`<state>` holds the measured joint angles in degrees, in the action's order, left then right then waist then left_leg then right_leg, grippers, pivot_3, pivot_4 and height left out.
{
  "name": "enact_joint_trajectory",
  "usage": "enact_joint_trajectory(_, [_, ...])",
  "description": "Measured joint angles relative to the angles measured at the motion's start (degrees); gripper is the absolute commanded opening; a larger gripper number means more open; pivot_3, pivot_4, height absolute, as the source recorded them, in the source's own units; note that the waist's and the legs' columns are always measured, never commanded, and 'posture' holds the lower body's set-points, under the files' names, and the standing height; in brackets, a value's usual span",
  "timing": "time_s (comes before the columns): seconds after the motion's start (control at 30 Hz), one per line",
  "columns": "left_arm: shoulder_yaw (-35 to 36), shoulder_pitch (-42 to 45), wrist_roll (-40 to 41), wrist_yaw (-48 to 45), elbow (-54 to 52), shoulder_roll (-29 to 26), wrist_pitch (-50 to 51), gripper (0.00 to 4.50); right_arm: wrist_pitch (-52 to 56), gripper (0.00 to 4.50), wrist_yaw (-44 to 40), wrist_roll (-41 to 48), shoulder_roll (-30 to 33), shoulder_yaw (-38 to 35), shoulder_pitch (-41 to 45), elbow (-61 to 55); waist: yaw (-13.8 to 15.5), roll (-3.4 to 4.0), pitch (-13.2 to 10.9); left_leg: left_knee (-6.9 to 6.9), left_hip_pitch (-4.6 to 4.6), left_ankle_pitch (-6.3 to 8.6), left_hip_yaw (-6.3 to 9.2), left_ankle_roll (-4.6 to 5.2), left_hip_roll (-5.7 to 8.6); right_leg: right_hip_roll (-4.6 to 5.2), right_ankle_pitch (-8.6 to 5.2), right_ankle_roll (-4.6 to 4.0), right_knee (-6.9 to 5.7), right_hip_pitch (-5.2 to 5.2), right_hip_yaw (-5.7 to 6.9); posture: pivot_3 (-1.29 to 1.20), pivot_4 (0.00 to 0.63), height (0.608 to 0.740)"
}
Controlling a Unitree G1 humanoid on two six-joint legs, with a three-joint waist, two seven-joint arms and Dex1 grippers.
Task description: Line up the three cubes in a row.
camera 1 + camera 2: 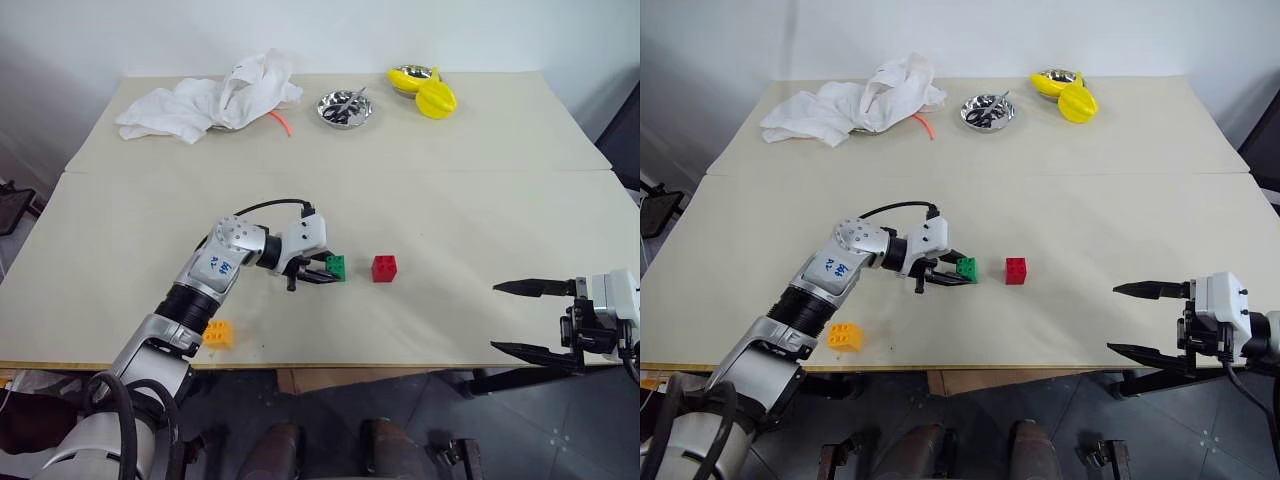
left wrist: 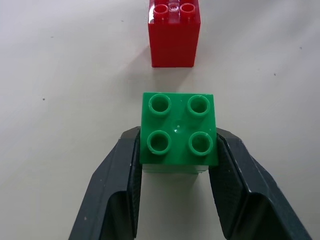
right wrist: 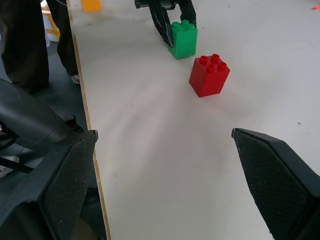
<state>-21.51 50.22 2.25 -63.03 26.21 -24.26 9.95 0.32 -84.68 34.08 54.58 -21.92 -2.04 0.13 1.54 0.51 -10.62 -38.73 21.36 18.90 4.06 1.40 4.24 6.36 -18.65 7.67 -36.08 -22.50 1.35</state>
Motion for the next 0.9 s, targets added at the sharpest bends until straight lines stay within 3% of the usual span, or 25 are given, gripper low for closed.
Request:
enact_joint_trajectory(0.53, [0.1, 1.3, -1.8, -4.0, 1.3, -1.5, -0.6, 1.50, -0.2, 4.50, -0.1, -0.1, -0.8, 0.0, 0.2, 0.3, -0.2, 0.00, 0.0, -0.07, -0.01, 0.00, -0.02, 0.00, -0.02, -0.02, 0.00, 0.00, -0.09, -0.01, -0.05, 0.00, 0.150, 0.740])
enact_joint_trajectory(0.83, [0.9, 1.2, -3.0, -4.1, 3.8, -1.4, -0.3, 4.35, -0.3, 4.50, -0.4, -0.2, -1.1, 0.4, 1.1, 0.6, 0.0, -0.06, 0.0, -0.18, 0.02, 0.01, -0.02, 0.01, 0.02, 0.02, 0.00, 0.00, -0.34, -0.04, -0.08, 0.00, 0.150, 0.740])
enact_joint_trajectory(0.9, [2.0, 0.6, -2.8, -3.9, 3.5, -1.6, -1.3, 4.46, -0.4, 4.50, -0.4, -0.3, -1.4, 0.9, 1.6, 0.6, 0.0, -0.07, 0.0, -0.22, 0.03, 0.01, 0.00, 0.01, 0.02, 0.04, 0.00, 0.00, -0.33, -0.04, -0.09, 0.00, 0.150, 0.740])
